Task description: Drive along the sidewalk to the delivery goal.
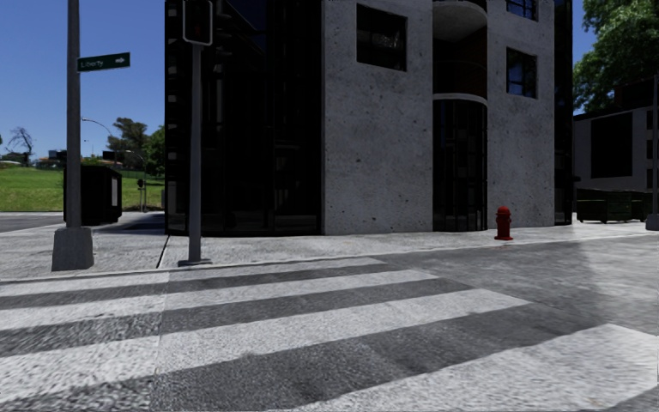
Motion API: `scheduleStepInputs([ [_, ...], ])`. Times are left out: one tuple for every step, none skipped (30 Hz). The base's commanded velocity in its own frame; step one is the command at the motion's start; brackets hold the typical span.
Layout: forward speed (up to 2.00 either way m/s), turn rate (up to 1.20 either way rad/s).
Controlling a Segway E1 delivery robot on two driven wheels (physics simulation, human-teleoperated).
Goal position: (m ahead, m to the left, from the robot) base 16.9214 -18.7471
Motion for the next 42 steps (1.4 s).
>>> scheduleStepInputs([
  [1.51,0.00],
  [1.51,0.00],
  [1.51,0.00],
  [1.51,0.00],
  [1.51,0.00],
  [1.51,0.00],
  [1.51,0.00],
  [1.52,0.00],
  [1.52,0.00],
  [1.52,0.00],
  [1.52,0.00],
  [1.52,0.00],
  [1.52,0.00],
  [1.52,0.00],
  [1.52,0.00],
  [1.52,0.00],
  [1.52,0.00],
  [1.52,0.00],
  [1.52,0.00],
  [1.52,0.00],
  [1.52,0.00],
  [1.52,0.00],
  [1.52,0.00],
  [1.52,0.00],
  [1.52,0.00],
  [1.52,0.00],
  [1.52,0.00],
  [1.52,0.00],
  [1.52,0.00],
  [1.52,0.00],
  [1.52,0.00],
  [1.52,0.00],
  [1.52,0.00],
  [1.52,0.00],
  [1.52,0.11],
  [1.52,0.33],
  [1.52,0.72],
  [1.52,0.78],
  [1.52,0.79],
  [1.52,0.79],
  [1.52,0.31],
  [1.52,0.07],
])
